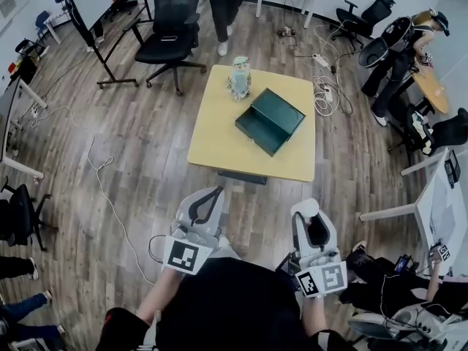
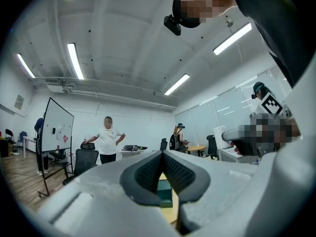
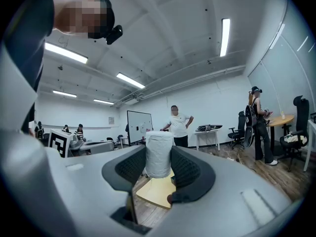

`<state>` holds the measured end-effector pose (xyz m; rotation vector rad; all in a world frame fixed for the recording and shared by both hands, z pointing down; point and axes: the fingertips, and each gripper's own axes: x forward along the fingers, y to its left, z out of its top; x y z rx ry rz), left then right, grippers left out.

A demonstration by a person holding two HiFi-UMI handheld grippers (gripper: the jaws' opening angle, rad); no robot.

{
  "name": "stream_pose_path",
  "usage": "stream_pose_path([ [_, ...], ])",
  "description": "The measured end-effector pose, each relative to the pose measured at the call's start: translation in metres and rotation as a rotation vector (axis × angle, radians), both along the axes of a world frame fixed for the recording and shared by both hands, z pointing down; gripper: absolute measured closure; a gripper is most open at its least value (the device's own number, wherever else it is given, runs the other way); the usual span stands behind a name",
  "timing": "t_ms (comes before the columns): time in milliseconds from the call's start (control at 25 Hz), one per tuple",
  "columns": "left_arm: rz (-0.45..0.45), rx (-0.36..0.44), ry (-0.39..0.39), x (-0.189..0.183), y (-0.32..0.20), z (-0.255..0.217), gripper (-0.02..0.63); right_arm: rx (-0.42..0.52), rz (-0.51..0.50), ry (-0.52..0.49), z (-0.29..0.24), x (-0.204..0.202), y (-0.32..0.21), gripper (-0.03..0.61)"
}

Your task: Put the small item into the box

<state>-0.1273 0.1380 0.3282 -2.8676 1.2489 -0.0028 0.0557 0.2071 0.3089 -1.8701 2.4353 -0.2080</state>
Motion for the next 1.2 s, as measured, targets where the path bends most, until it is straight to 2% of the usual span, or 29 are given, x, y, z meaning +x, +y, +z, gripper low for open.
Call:
stream_pose_path([
  [440, -0.032, -0.022, 0.01, -0.025, -0.016, 0.012, 0.612, -0.016, -0.014, 0.017, 0.003, -0.014, -0.024, 0.414],
  [720, -0.064, -0.017, 0.0, -0.029, -0.029, 0.015, 0.612, -0.035, -0.049, 0.008, 0.012, -0.013, -0.048, 0.414],
  [1200, -0.107, -0.015, -0.026, -0.029, -0.105, 0.014, 0.612, -0.035, -0.066, -0.024, 0.016, -0.001, -0.133, 0.414],
])
